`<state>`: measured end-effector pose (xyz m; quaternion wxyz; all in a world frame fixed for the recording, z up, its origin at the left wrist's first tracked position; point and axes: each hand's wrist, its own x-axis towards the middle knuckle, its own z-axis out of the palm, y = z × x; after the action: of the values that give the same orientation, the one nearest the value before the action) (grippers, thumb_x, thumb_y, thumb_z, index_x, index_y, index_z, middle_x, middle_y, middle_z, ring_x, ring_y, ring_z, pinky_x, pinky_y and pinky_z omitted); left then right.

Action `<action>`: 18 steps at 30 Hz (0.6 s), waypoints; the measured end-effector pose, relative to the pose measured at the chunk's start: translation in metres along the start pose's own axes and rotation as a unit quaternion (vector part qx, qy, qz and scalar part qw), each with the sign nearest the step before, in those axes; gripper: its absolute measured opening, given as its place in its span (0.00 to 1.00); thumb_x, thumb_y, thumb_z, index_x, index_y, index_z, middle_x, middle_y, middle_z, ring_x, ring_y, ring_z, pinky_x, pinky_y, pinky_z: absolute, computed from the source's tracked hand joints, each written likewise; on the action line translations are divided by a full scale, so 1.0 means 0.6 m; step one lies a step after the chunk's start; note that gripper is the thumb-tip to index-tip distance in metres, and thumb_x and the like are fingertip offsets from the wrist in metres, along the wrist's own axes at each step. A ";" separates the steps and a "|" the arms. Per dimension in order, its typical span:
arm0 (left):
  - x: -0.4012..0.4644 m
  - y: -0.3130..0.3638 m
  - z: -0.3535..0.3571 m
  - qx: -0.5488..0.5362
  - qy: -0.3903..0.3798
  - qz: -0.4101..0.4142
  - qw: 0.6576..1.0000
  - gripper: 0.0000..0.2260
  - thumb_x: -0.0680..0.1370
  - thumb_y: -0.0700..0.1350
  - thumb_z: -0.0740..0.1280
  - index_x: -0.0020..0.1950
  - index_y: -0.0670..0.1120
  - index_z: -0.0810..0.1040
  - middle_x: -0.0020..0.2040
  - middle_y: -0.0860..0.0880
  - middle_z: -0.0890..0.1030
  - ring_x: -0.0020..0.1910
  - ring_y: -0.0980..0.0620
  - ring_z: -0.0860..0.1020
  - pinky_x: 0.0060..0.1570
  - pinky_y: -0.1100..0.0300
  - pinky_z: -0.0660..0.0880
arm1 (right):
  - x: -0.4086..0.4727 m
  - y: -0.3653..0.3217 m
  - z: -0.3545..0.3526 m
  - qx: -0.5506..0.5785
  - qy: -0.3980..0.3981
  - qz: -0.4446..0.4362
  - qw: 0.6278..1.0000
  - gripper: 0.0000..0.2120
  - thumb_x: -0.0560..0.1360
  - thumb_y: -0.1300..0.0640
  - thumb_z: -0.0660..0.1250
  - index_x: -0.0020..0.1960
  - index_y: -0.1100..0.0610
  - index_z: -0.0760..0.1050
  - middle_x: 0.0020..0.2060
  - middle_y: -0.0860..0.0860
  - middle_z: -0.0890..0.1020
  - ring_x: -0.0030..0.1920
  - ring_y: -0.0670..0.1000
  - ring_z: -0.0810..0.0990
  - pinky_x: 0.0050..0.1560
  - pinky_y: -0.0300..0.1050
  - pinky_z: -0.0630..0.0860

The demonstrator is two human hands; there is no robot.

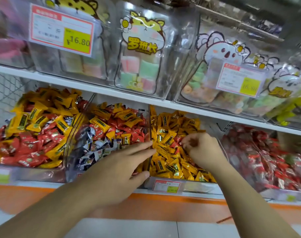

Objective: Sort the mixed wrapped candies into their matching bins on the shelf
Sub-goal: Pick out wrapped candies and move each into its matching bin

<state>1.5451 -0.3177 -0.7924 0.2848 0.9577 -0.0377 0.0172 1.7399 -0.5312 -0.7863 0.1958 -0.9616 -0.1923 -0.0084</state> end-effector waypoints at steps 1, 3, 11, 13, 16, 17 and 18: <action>-0.002 0.002 -0.002 -0.002 -0.001 0.000 1.000 0.28 0.84 0.60 0.59 0.81 0.70 0.51 0.75 0.80 0.38 0.78 0.70 0.52 0.76 0.62 0.59 | 0.001 0.001 -0.001 0.001 0.006 0.003 1.000 0.10 0.76 0.61 0.69 0.47 0.47 0.84 0.36 0.41 0.84 0.37 0.37 0.79 0.37 0.28 0.71; -0.005 0.009 -0.005 0.001 -0.007 -0.007 1.000 0.28 0.84 0.60 0.59 0.81 0.70 0.51 0.74 0.80 0.38 0.74 0.66 0.63 0.71 0.63 0.65 | 0.004 0.002 0.003 0.007 0.021 0.005 1.000 0.10 0.77 0.60 0.70 0.54 0.48 0.84 0.42 0.43 0.86 0.44 0.44 0.83 0.47 0.37 0.77; -0.005 0.013 -0.004 0.000 -0.026 -0.026 0.999 0.28 0.84 0.60 0.60 0.80 0.72 0.50 0.72 0.82 0.36 0.68 0.65 0.71 0.66 0.62 0.71 | 0.023 -0.004 0.029 0.006 -0.029 -0.030 0.999 0.23 0.75 0.47 0.77 0.68 0.46 0.79 0.62 0.47 0.83 0.62 0.52 0.80 0.62 0.45 0.75; -0.005 0.012 -0.004 -0.006 -0.030 -0.028 0.999 0.28 0.84 0.60 0.60 0.80 0.72 0.50 0.72 0.82 0.36 0.67 0.68 0.70 0.64 0.63 0.71 | 0.026 -0.005 0.037 0.006 -0.025 -0.019 0.999 0.19 0.73 0.47 0.78 0.63 0.46 0.81 0.57 0.47 0.84 0.58 0.52 0.81 0.59 0.45 0.77; -0.005 0.012 -0.004 -0.008 -0.034 -0.032 0.999 0.28 0.84 0.60 0.60 0.80 0.72 0.51 0.72 0.83 0.35 0.64 0.69 0.70 0.63 0.64 0.71 | 0.032 -0.003 0.045 0.008 -0.011 -0.014 1.000 0.12 0.72 0.50 0.79 0.54 0.46 0.83 0.49 0.45 0.84 0.51 0.50 0.81 0.50 0.43 0.77; -0.005 0.013 -0.004 -0.009 -0.036 -0.034 0.999 0.28 0.84 0.60 0.61 0.80 0.72 0.51 0.72 0.83 0.35 0.64 0.69 0.71 0.62 0.64 0.71 | 0.032 -0.002 0.047 0.011 -0.004 -0.014 1.000 0.11 0.72 0.51 0.80 0.53 0.47 0.83 0.47 0.45 0.83 0.49 0.49 0.80 0.48 0.41 0.75; -0.006 0.014 -0.005 -0.010 -0.038 -0.036 0.999 0.28 0.84 0.60 0.61 0.80 0.72 0.51 0.71 0.83 0.35 0.64 0.68 0.71 0.62 0.65 0.71 | 0.032 -0.001 0.048 0.016 0.003 -0.013 1.000 0.10 0.72 0.53 0.80 0.52 0.47 0.84 0.46 0.44 0.83 0.49 0.48 0.80 0.47 0.41 0.75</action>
<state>1.5411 -0.3232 -0.7855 0.2929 0.9556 -0.0145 -0.0293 1.7558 -0.5127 -0.8110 0.2111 -0.9558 -0.2046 -0.0105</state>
